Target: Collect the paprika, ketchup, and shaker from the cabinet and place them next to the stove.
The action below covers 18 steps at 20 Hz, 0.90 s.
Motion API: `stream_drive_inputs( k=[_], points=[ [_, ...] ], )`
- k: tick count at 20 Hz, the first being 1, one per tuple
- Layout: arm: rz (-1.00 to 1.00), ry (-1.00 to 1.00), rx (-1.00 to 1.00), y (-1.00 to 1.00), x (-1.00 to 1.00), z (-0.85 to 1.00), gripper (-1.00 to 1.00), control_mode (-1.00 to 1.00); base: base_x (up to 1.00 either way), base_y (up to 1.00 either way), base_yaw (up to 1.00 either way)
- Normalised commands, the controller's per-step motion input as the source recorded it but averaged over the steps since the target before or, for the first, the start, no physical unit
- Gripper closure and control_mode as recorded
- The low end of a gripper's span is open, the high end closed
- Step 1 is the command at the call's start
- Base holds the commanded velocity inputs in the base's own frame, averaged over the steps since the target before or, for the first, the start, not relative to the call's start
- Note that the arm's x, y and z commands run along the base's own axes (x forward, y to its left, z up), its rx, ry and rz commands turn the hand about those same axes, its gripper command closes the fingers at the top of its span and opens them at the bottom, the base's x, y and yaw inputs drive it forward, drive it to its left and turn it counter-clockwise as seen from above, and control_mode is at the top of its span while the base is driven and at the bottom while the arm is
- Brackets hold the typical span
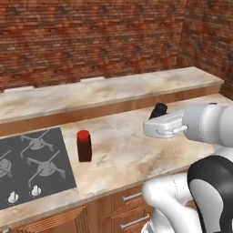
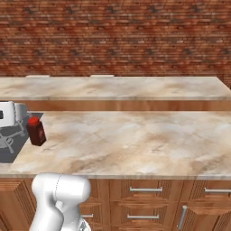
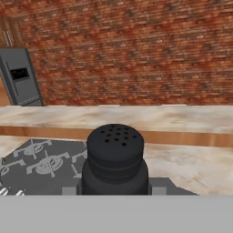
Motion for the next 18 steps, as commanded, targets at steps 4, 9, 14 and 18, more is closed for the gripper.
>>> stream_drive_inputs(
  k=[4,9,14,18],
  points=[
    [0.00,0.00,0.00,0.00,0.00,0.00,1.00,1.00,0.38,0.62,0.00],
    [0.00,0.00,0.00,0.00,0.00,0.00,1.00,1.00,0.48,0.41,0.01],
    [0.09,-0.03,0.03,0.00,0.48,0.00,1.00,-1.00,0.28,0.05,0.03],
    [0.21,-0.04,0.04,0.00,0.77,0.00,1.00,-1.00,0.00,0.00,0.00]
  ],
)
